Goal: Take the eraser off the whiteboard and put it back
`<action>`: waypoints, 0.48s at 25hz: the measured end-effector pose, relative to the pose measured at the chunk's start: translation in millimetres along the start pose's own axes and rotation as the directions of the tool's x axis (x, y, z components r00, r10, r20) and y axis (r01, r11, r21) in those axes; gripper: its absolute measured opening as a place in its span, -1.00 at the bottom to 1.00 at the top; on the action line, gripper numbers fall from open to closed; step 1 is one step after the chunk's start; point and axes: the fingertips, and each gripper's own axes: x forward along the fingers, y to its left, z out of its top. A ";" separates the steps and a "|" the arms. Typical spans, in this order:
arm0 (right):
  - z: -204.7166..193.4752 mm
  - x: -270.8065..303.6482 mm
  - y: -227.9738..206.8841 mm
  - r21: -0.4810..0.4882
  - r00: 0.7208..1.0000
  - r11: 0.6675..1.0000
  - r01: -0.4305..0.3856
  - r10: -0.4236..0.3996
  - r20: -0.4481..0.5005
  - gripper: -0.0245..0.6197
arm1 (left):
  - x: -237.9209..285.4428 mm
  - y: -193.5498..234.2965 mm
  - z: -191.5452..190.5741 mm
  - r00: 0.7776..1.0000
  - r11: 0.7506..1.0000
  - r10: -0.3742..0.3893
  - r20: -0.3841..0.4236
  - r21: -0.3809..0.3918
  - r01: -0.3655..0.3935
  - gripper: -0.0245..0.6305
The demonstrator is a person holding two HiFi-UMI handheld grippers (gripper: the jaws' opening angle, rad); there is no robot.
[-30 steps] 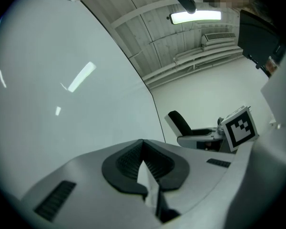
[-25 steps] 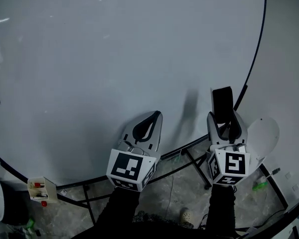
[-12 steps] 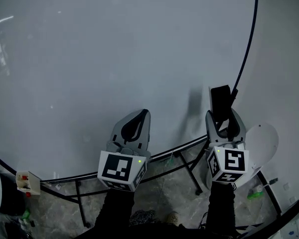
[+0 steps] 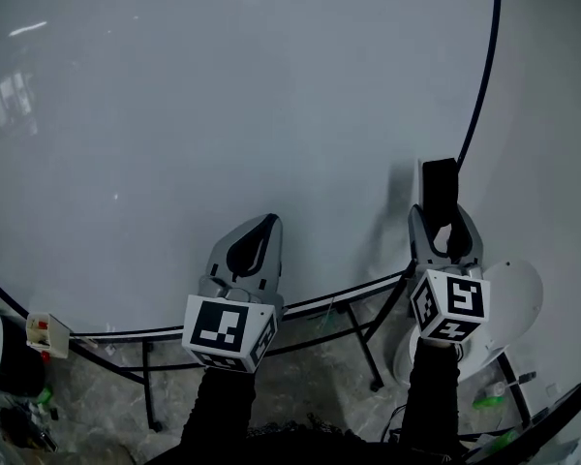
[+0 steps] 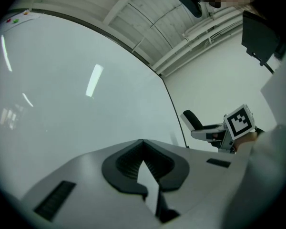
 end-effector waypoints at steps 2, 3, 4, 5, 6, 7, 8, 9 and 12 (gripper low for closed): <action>-3.2 7.5 -11.5 0.017 1.000 1.000 -0.008 0.008 0.000 -0.06 | 2.9 -1.3 2.6 1.000 1.000 0.017 0.000 0.010 -0.017 -0.91; -5.0 11.6 -17.6 0.026 1.000 1.000 -0.015 0.015 0.001 -0.05 | 3.8 -1.9 3.9 1.000 1.000 0.025 -0.001 0.015 -0.025 -0.91; -6.8 16.1 -23.7 0.030 1.000 0.999 -0.022 0.022 0.002 -0.06 | 4.5 -2.4 5.3 0.999 0.999 0.032 -0.001 0.018 -0.032 -0.91; -8.5 20.7 -30.3 0.029 1.000 0.999 -0.027 0.027 0.002 -0.06 | 4.8 -3.1 6.8 0.999 0.999 0.038 -0.001 0.022 -0.038 -0.91; -10.3 25.3 -37.5 0.026 1.000 0.999 -0.026 0.026 0.001 -0.06 | 5.0 -3.9 7.8 0.999 0.999 0.043 -0.001 0.026 -0.043 -0.91; -12.0 29.8 -45.4 0.027 1.000 0.999 -0.021 0.021 0.000 -0.06 | 5.2 -4.8 8.4 0.999 0.998 0.048 -0.002 0.031 -0.048 -0.91; -13.3 34.0 -53.6 0.032 1.000 0.999 -0.015 0.015 -0.001 -0.06 | 5.7 -5.7 8.5 0.999 0.998 0.052 -0.005 0.035 -0.052 -0.91; -14.4 38.0 -61.4 0.039 1.000 0.999 -0.007 0.007 0.000 -0.06 | 6.4 -6.5 8.7 0.998 0.998 0.056 -0.007 0.039 -0.055 -0.91; -17.0 49.2 -76.6 0.048 1.000 0.999 0.006 -0.006 0.003 -0.06 | 6.3 -6.8 10.8 0.998 0.996 0.066 -0.004 0.054 -0.066 -0.91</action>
